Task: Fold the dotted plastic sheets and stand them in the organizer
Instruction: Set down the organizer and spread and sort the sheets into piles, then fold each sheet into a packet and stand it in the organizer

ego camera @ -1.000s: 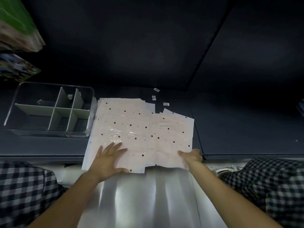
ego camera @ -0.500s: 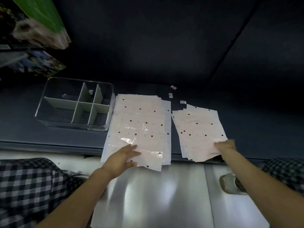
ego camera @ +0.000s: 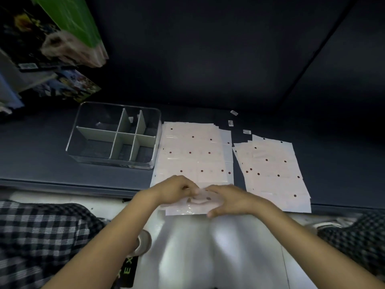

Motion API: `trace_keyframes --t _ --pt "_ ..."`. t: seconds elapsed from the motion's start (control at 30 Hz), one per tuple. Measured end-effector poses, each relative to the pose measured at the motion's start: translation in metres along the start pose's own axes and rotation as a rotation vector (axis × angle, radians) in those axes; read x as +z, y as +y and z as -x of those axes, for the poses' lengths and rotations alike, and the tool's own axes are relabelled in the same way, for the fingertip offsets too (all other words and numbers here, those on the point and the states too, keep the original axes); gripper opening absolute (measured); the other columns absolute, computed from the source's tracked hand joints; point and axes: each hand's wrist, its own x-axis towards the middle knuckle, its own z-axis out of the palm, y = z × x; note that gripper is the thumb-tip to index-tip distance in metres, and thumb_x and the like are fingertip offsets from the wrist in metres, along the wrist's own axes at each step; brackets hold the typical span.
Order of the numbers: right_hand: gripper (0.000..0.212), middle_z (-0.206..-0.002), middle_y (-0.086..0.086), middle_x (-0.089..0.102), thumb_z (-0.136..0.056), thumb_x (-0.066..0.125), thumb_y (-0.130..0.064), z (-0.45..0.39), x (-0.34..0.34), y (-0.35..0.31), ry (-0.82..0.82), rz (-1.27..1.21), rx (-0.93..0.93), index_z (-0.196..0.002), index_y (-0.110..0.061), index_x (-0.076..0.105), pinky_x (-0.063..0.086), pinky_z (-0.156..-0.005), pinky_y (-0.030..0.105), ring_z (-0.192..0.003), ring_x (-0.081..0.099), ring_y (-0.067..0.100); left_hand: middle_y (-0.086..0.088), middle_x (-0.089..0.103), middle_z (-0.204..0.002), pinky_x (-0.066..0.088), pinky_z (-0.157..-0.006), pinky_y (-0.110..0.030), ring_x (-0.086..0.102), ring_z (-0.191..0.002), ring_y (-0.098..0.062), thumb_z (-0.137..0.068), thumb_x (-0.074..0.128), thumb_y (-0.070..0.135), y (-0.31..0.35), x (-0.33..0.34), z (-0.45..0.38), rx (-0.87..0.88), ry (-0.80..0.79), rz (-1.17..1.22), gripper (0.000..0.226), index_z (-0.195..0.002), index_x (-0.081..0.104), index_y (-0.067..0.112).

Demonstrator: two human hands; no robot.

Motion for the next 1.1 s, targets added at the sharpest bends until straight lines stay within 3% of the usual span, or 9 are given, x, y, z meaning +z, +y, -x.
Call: trace_keyframes --t 0.07,0.17,0.27,0.37,0.47,0.7,0.87,1.0,1.1 --pt "0.011 -0.083 -0.007 0.057 -0.082 0.066 -0.033 0.001 -0.006 -0.005 0.143 0.047 -0.005 -0.083 -0.027 0.057 0.042 -0.072 0.031 -0.089 0.054 0.017 0.013 0.052 -0.067 0.036 -0.067 -0.018 0.043 -0.065 -0.003 -0.098 0.051 0.029 0.006 -0.015 0.001 0.006 -0.121 0.047 0.029 -0.07 0.062 0.027" --pt "0.022 -0.064 -0.005 0.052 -0.08 0.068 -0.028 0.0 -0.024 -0.005 0.198 -0.043 0.005 -0.065 -0.021 0.054 0.034 -0.056 0.025 -0.065 0.049 0.011 0.01 0.06 -0.077 0.043 -0.074 -0.02 0.053 -0.073 -0.004 -0.095 0.056 0.027 0.007 -0.034 -0.002 -0.012 -0.096 0.076 0.021 -0.087 0.07 0.014" --pt "0.03 -0.061 -0.008 0.048 -0.082 0.069 -0.03 -0.016 -0.045 -0.005 0.227 -0.089 0.008 -0.059 -0.023 0.05 0.03 -0.051 0.019 -0.058 0.044 0.006 0.008 0.067 -0.114 0.046 -0.095 -0.03 0.06 -0.106 -0.01 -0.092 0.061 0.026 0.001 -0.047 -0.008 -0.019 0.323 0.005 0.021 -0.111 0.069 0.024" --pt "0.023 -0.072 -0.01 0.052 -0.085 0.066 -0.031 -0.048 -0.059 -0.005 0.228 -0.029 0.022 -0.066 -0.024 0.054 0.033 -0.057 0.019 -0.071 0.048 0.008 0.009 0.062 -0.125 0.045 -0.088 -0.026 0.058 -0.11 -0.013 -0.094 0.057 0.029 -0.004 -0.049 -0.001 0.014 0.811 -0.027 0.027 -0.12 0.063 0.029" --pt "0.024 -0.074 -0.005 0.05 -0.085 0.064 -0.031 -0.079 -0.063 0.001 0.235 0.028 0.069 -0.074 -0.011 0.058 0.032 -0.057 0.023 -0.073 0.046 0.015 0.006 0.063 -0.123 0.042 -0.092 -0.026 0.056 -0.114 -0.014 -0.095 0.055 0.024 -0.012 -0.039 0.004 0.076 0.985 -0.065 0.025 -0.117 0.066 0.022" --pt "0.017 -0.085 -0.013 0.053 -0.088 0.062 -0.034 -0.121 -0.058 0.019 0.313 -0.027 0.182 -0.075 -0.025 0.055 0.035 -0.062 0.022 -0.091 0.052 0.021 -0.005 0.063 -0.126 0.048 -0.095 -0.049 0.059 -0.118 -0.026 -0.082 0.072 0.019 -0.035 0.034 0.004 0.211 0.702 -0.471 0.032 -0.113 0.069 0.014" --pt "0.04 -0.13 0.002 0.055 -0.088 0.061 -0.037 -0.133 -0.055 0.022 0.346 0.017 0.258 -0.121 -0.015 0.057 0.04 -0.088 0.028 -0.118 0.05 0.023 0.004 -0.009 -0.159 -0.02 -0.113 -0.033 -0.015 -0.145 -0.016 -0.1 0.028 0.047 -0.067 0.066 0.002 -0.016 0.323 -0.608 0.062 -0.152 0.007 0.021" --pt "0.031 -0.123 0.005 0.054 -0.09 0.056 -0.033 -0.11 -0.04 0.006 0.614 0.273 0.26 -0.117 -0.018 0.055 0.036 -0.095 0.035 -0.116 0.044 0.025 0.007 -0.021 -0.154 -0.022 -0.111 -0.037 -0.025 -0.14 -0.017 -0.099 0.024 0.052 -0.077 0.07 0.002 -0.001 0.262 -0.642 0.058 -0.149 -0.001 0.038" --pt "0.032 -0.13 0.007 0.052 -0.095 0.05 -0.023 -0.083 0.002 -0.006 0.638 0.312 -0.05 -0.124 -0.012 0.054 0.031 -0.104 0.033 -0.121 0.045 0.025 0.005 -0.027 -0.149 -0.019 -0.113 -0.04 -0.024 -0.142 -0.022 -0.098 0.022 0.055 -0.078 0.07 0.001 0.01 0.228 -0.703 0.053 -0.146 0.001 0.047"
